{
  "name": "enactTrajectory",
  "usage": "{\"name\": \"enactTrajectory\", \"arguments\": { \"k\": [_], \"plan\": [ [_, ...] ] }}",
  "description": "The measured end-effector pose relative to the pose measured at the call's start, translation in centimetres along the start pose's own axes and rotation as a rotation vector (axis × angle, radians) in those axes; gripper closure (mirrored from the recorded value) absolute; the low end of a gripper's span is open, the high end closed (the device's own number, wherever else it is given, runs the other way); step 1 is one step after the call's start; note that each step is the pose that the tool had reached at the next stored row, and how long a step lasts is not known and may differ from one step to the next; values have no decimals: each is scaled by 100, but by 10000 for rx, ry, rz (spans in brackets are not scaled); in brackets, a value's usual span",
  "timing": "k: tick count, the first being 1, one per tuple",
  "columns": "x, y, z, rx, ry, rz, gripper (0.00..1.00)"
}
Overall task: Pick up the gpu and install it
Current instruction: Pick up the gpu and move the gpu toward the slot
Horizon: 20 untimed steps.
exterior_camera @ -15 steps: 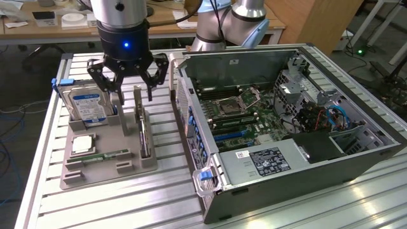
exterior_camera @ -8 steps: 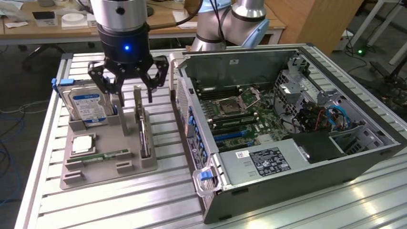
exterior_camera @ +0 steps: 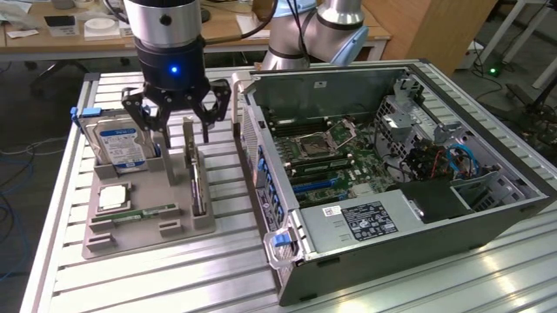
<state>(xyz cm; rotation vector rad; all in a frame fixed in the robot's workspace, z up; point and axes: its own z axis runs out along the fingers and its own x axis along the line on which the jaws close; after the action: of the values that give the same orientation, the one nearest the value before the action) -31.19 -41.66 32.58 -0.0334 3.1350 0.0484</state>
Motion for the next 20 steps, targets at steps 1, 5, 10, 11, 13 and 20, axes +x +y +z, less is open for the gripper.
{"name": "enactTrajectory", "arguments": {
  "k": [1,5,10,11,13,20],
  "plan": [
    [0,0,6,0,0,0,38],
    [0,-1,31,0,0,0,38],
    [0,-3,61,0,0,0,38],
    [0,-3,66,0,0,0,38],
    [0,-4,79,0,0,0,38],
    [2,-110,170,1,13,0,38]
  ]
}}
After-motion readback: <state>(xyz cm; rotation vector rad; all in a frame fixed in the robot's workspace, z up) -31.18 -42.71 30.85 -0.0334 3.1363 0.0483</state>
